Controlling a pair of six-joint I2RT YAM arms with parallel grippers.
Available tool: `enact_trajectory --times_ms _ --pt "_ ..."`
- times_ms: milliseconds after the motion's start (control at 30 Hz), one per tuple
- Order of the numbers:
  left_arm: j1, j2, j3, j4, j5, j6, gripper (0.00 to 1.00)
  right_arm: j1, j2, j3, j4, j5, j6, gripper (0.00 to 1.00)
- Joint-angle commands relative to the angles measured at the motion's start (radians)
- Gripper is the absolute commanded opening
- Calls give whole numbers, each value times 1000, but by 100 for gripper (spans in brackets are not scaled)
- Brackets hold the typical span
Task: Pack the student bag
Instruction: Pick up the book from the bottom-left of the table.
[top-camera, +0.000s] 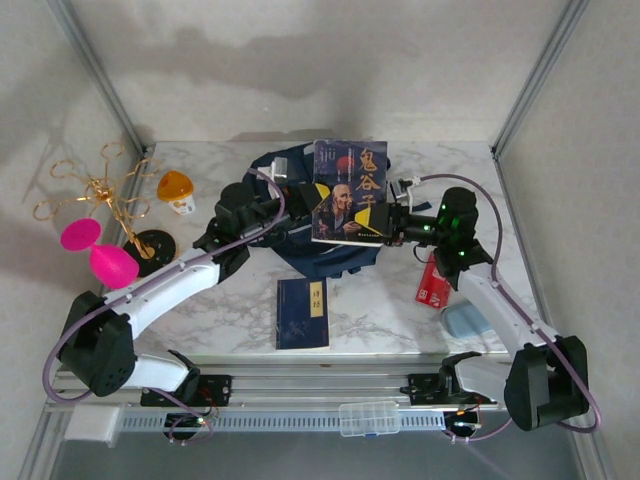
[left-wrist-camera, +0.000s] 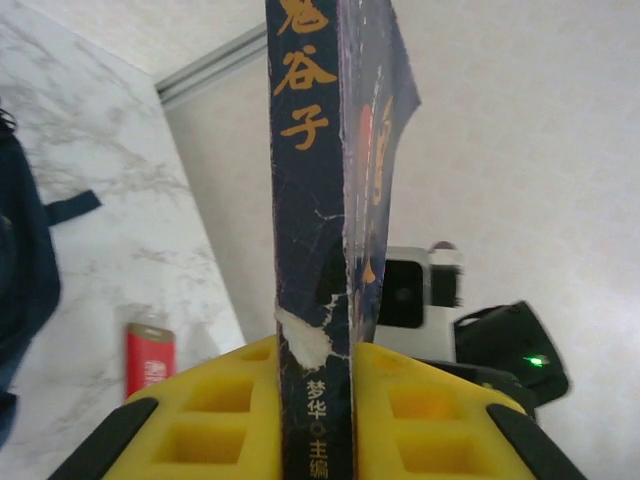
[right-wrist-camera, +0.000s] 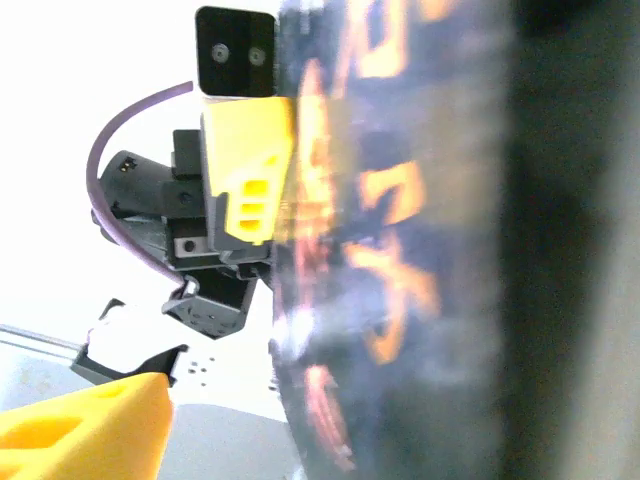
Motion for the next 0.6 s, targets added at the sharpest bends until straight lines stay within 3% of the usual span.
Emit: enact_trajectory --times_ms 0,133,433,500,567 --pt "-2 -25 48 -63 -67 101 0 0 -34 29 -35 6 -37 69" --pt "-3 -17 44 -52 -45 101 0 0 -2 32 -72 15 -67 53" --pt "-3 -11 40 -94 -47 139 0 -14 48 73 -264 115 -195 1" --pt "-5 -8 38 -99 -44 143 0 -12 50 71 -274 133 -196 0" --pt "-6 -3 36 -100 -40 154 11 -20 47 80 -320 174 -215 0"
